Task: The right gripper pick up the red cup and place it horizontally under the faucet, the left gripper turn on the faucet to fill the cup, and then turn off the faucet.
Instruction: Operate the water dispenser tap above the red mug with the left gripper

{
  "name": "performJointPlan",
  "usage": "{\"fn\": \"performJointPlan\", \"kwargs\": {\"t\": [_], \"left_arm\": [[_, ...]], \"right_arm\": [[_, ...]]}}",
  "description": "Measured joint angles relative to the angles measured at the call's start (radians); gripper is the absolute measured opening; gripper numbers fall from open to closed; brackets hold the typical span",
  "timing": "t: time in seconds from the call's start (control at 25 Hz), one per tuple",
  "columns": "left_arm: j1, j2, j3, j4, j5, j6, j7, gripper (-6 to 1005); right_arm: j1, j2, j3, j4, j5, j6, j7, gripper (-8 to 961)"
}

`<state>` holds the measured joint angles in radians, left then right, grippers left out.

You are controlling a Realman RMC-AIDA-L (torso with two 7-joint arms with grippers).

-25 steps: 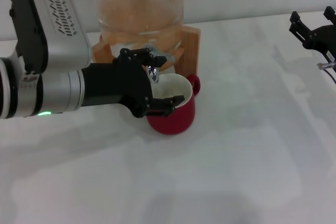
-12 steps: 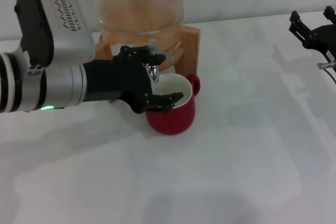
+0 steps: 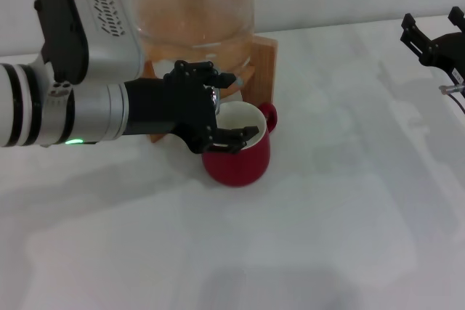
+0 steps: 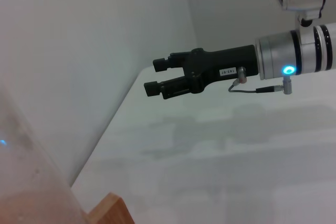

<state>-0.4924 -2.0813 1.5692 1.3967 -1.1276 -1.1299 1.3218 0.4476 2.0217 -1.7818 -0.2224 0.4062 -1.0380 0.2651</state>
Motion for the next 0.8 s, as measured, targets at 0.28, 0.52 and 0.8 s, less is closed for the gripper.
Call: {"fn": "performJointPlan", "kwargs": {"t": [0.28, 0.52, 0.8], "left_arm": [[-0.006, 0.0, 0.0, -0.007, 0.0, -0.001, 0.007, 814], [-0.013, 0.0, 0.0, -0.009, -0.002, -0.001, 0.014, 814], [-0.023, 0.0, 0.0, -0.012, -0.003, -0.004, 0.016, 814]], "right_arm": [[-0.002, 0.0, 0.001, 0.0, 0.0, 0.0, -0.002, 873], [-0.004, 0.0, -0.001, 0.0, 0.0, -0.002, -0.001, 873], [-0.006, -0.001, 0.0, 0.0, 0.0, -0.003, 0.0, 874]]}}
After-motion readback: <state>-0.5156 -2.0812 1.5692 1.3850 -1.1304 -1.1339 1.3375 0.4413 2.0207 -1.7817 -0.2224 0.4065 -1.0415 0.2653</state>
